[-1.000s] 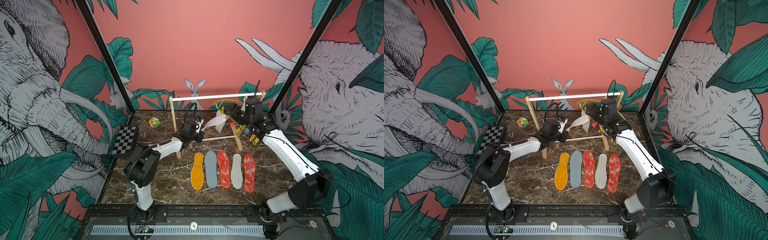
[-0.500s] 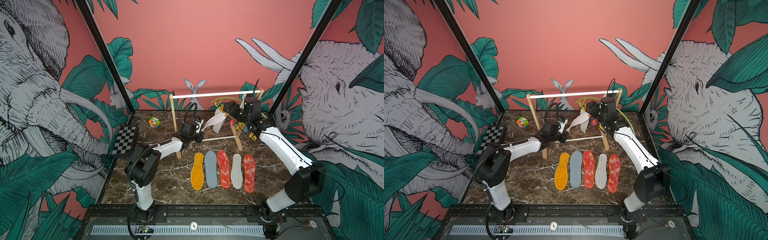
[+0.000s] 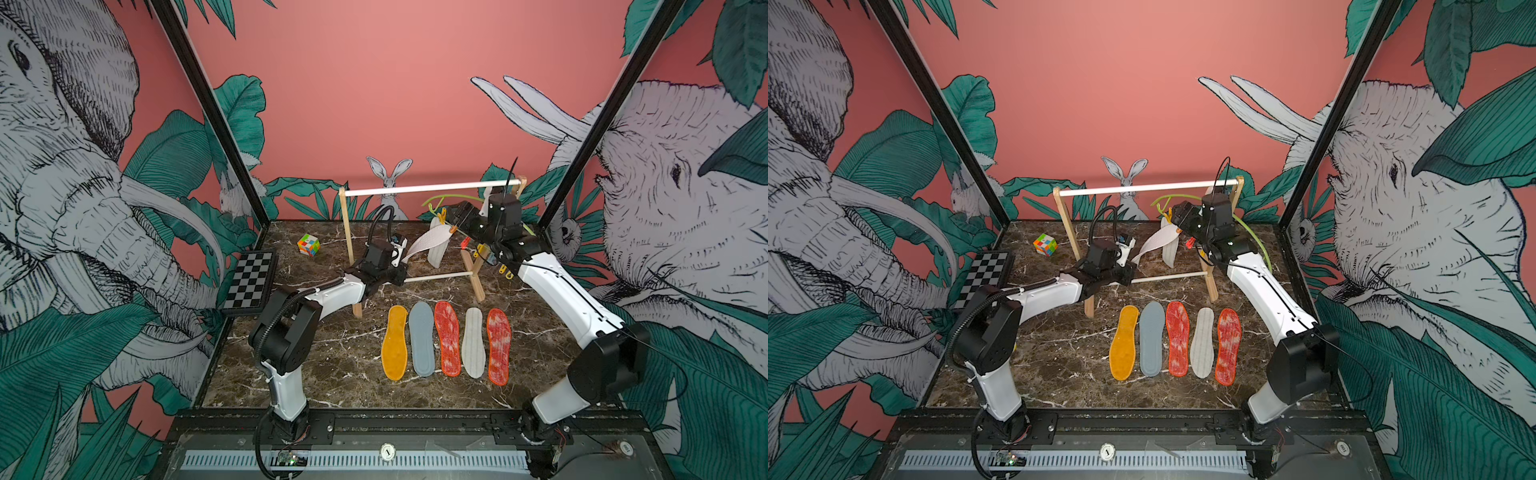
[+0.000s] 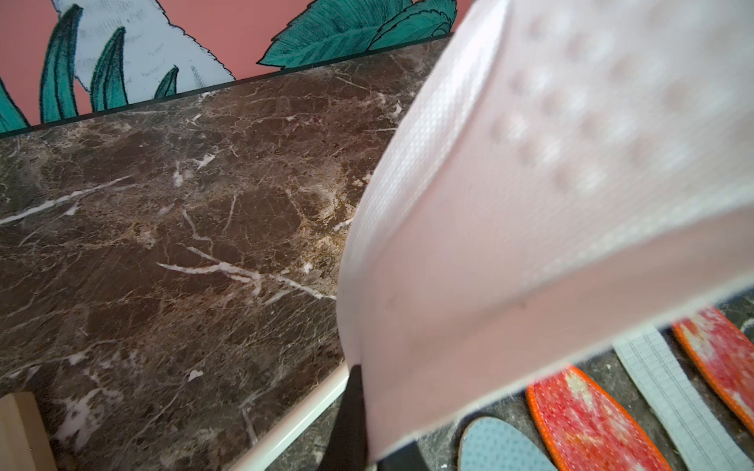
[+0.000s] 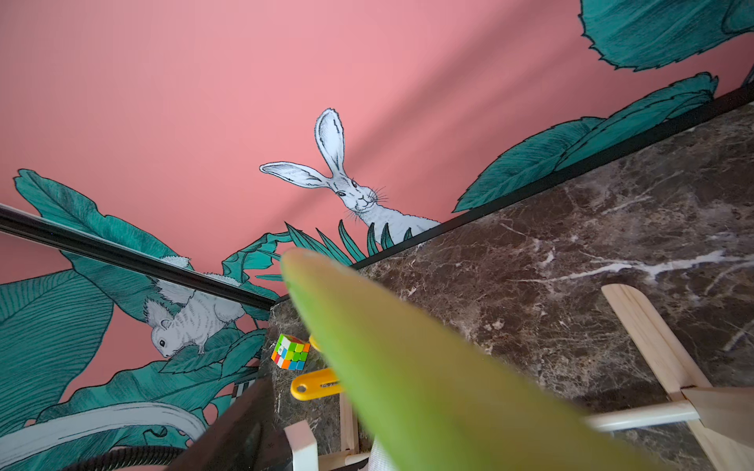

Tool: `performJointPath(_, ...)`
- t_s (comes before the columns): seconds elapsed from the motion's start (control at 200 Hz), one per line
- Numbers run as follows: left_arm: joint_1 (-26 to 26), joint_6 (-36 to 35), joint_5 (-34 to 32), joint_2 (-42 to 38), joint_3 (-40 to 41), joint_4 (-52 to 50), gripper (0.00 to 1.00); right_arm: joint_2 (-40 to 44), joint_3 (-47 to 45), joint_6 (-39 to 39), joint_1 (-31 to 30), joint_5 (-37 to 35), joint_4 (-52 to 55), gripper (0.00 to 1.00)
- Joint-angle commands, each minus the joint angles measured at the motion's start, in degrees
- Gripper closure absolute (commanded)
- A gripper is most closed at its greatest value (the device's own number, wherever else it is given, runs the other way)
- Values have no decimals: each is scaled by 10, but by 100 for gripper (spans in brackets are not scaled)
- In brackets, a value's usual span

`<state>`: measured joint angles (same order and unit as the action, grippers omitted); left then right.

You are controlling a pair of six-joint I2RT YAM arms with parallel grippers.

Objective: Take the shoe insoles off the hanger
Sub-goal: Open the clamp at the hanger.

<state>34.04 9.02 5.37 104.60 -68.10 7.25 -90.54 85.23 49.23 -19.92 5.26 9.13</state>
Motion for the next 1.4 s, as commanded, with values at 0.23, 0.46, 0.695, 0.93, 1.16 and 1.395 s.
performJointPath(0.23, -11, 8, -23, 11, 13, -49, 100, 6, -72, 52, 44, 6, -42, 24)
performJointPath(0.46, -11, 10, -22, 11, 12, -50, 100, 9, -97, 63, 54, 32, -91, 27)
performJointPath(0.695, -11, 12, -21, 14, 12, -48, 100, 17, -96, 51, 55, 23, -72, 24)
performJointPath(0.93, -11, 15, -20, 17, 11, -44, 100, 56, -91, 49, 39, 22, -73, 24)
performJointPath(1.16, -11, 22, -17, 20, 9, -39, 100, 69, -119, 55, 18, 61, -132, 22)
performJointPath(1.395, -11, 21, -17, 12, 13, -40, 100, 79, -127, 58, 13, 72, -145, 21)
